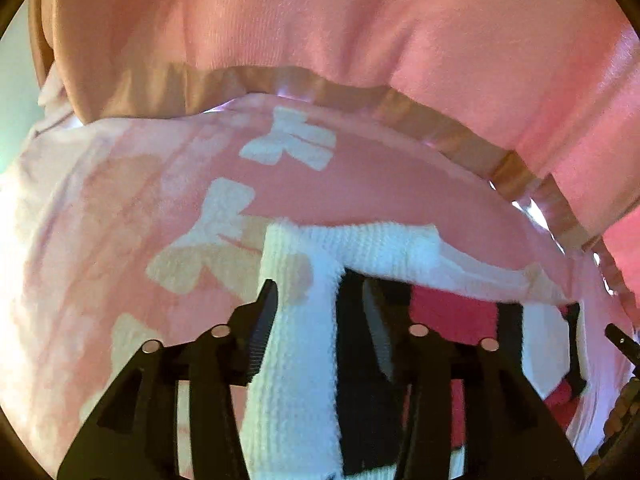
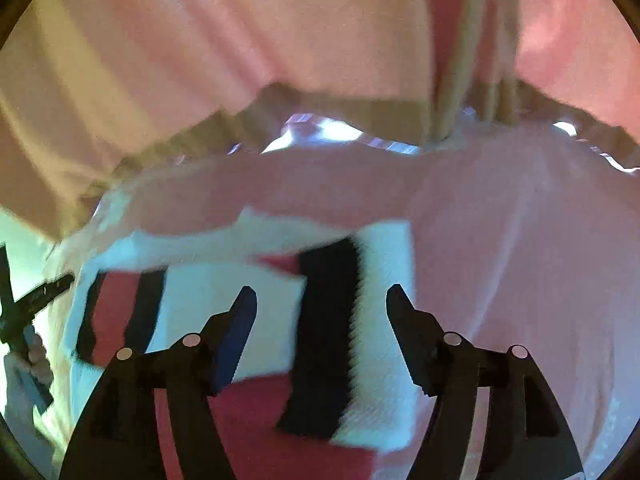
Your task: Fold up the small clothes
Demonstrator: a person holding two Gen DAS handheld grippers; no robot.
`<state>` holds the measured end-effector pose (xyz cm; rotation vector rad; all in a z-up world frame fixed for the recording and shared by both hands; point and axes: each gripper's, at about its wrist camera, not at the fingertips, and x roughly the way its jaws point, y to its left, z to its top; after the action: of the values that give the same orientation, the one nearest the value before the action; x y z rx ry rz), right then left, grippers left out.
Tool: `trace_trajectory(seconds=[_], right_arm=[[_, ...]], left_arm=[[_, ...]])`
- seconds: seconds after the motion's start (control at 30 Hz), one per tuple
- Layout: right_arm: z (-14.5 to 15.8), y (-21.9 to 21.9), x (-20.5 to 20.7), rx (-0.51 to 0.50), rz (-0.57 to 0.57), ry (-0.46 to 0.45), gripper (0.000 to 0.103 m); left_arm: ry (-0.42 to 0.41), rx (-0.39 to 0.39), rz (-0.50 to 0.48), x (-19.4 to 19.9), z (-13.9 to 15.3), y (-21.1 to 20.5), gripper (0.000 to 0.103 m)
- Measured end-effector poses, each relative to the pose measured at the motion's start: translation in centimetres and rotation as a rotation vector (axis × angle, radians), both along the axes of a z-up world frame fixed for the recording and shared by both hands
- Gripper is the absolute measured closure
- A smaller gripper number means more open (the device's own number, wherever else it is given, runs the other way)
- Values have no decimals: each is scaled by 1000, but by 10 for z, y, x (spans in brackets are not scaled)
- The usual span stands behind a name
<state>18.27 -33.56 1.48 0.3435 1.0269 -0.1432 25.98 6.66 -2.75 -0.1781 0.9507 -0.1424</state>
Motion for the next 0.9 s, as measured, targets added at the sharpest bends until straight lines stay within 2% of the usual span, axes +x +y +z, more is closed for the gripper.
trace_trajectory(seconds=[0.03,0.1,0.2,0.23,0.27,0.3,0.37,0.47,0.5,0.57,0.6,0.63,0.67,0.73,0.8,0.83,0.9], right_arm=[[-7,7,2,-11,20,26,38],[-19,19,5,-49,43,52,38],[-45,35,7,-37,90,115,41],[-53,40,7,-30,99,134,51],[-59,45,7,-11,112,138,87],[-58,48,7,14,124,122,94],[-36,57,6,-34,129,68,95],[-1,56,-8,-28,124,-13,95],[1,55,-10,-42,120,-17,95],[-15,48,-9,-105,101,45,95],[-45,45,-2,-124,109,165,95],[-66,43,0,-126,108,236,94],[-67,42,-1,-129,100,210,93],[-52,44,2,-157,90,213,90],[-23,45,-1,-168,55,118,84],[-8,47,-1,-171,44,65,84],[3,51,1,-126,53,-3,85]], left_arm=[[4,26,3,-6,2,-1,57],[-7,68,15,-23,8,0,45],[-14,79,-10,-36,10,-2,45],[-14,92,-9,-39,8,0,45],[-11,98,-5,-41,7,1,45],[3,112,11,-41,1,5,45],[36,125,34,-40,-11,15,45],[40,135,38,-42,-14,25,45],[39,147,39,-43,-15,27,45],[48,160,29,-43,-20,30,45],[56,166,25,-42,-23,30,45],[64,170,19,-41,-26,30,43],[71,173,15,-41,-28,29,43],[69,176,13,-40,-26,28,44],[44,165,18,-43,-15,27,45],[29,148,17,-44,-9,27,45],[9,115,13,-42,0,23,45]])
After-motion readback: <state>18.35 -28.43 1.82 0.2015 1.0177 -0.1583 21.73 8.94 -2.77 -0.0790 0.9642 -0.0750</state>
